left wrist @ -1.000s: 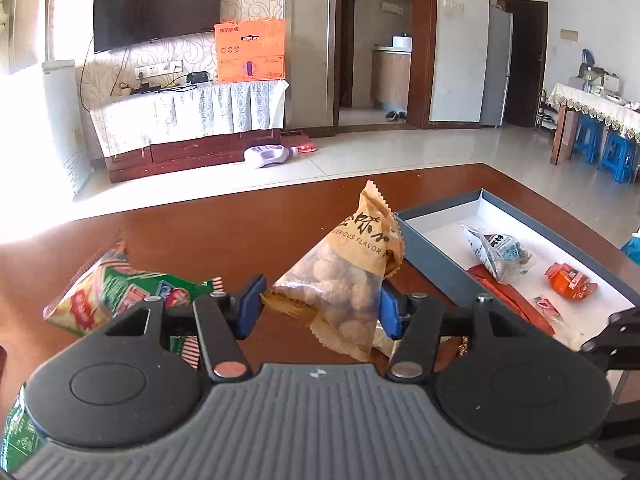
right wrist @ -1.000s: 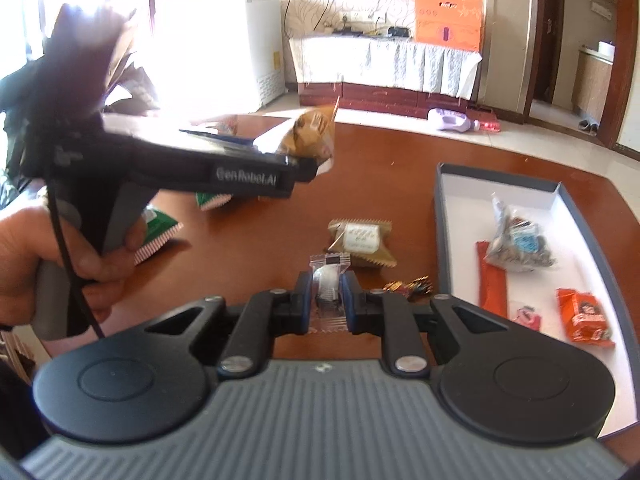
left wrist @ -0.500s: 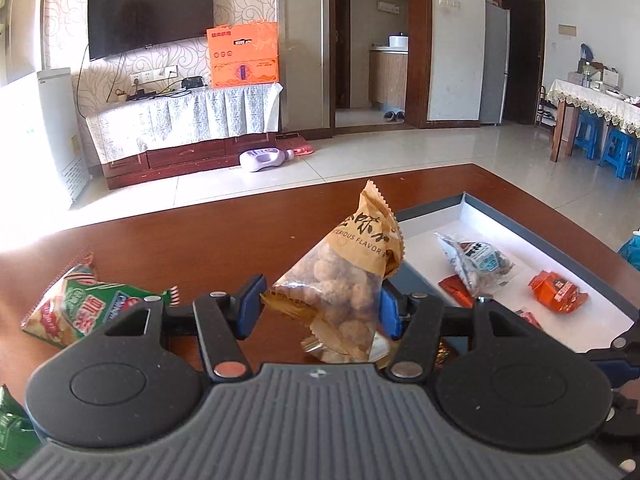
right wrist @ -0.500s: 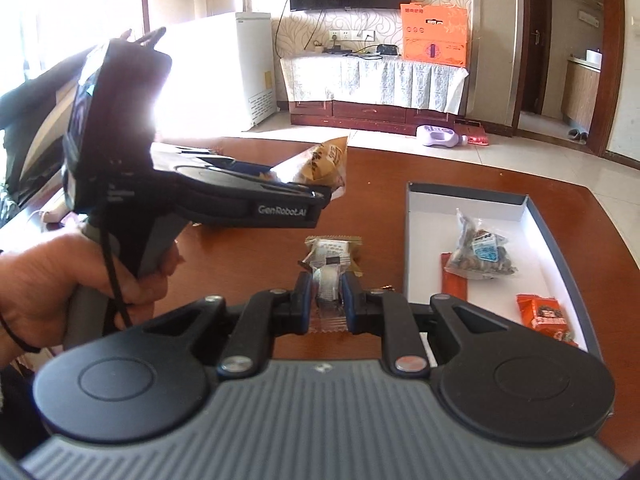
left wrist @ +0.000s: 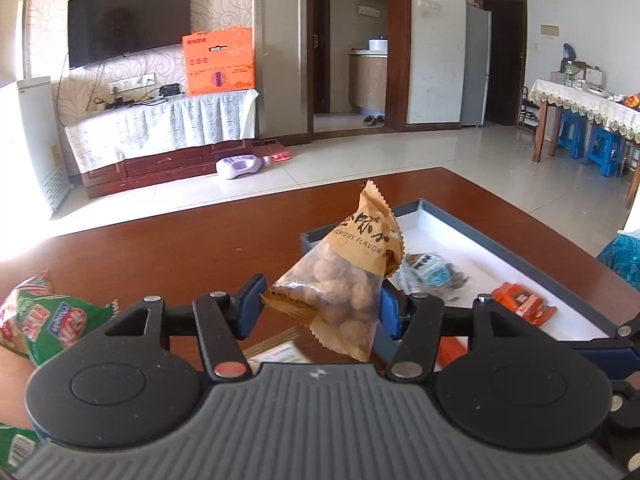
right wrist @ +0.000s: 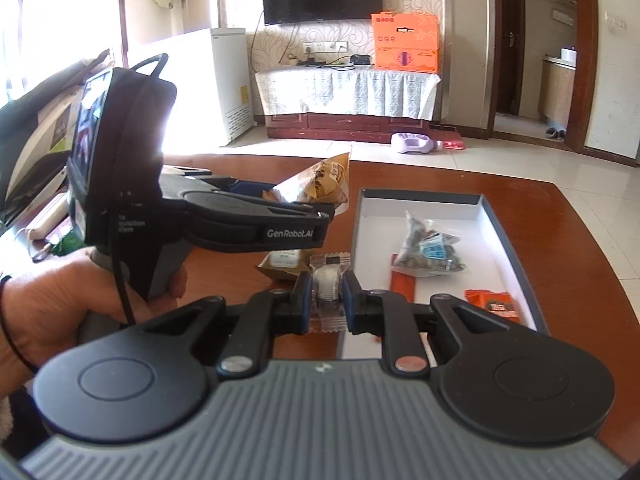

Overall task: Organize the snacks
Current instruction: 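Carry both snacks over the box and open the left tool to drop the nut bag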

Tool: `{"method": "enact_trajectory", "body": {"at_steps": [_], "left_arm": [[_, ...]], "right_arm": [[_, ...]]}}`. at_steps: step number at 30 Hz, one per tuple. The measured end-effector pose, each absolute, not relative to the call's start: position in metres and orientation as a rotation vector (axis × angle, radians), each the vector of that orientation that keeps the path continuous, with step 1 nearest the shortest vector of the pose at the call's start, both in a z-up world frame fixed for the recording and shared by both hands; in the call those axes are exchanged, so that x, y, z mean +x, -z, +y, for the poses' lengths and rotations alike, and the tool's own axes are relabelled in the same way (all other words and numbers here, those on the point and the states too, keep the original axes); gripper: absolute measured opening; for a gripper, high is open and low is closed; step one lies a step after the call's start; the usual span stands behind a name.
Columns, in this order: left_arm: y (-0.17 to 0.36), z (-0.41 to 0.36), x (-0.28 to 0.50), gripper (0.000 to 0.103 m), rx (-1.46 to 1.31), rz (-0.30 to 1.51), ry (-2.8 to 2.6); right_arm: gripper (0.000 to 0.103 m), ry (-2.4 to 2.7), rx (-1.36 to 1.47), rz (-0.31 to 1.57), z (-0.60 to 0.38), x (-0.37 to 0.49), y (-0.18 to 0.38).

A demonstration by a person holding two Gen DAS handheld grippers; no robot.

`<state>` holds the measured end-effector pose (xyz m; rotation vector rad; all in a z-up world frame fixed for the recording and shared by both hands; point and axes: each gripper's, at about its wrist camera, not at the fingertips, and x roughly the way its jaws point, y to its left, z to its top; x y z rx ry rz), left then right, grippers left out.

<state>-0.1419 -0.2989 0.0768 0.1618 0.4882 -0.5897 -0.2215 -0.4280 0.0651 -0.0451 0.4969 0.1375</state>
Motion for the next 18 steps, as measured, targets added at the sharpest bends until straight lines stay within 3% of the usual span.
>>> {"method": "enact_trajectory", "body": {"at_steps": [18], "left_arm": [[-0.063,-0.376,-0.146,0.064,0.152,0.512,0.673]], "right_arm": [[0.019,-0.051,-0.011,0.507,-0.466,-0.230,-0.056]]}}
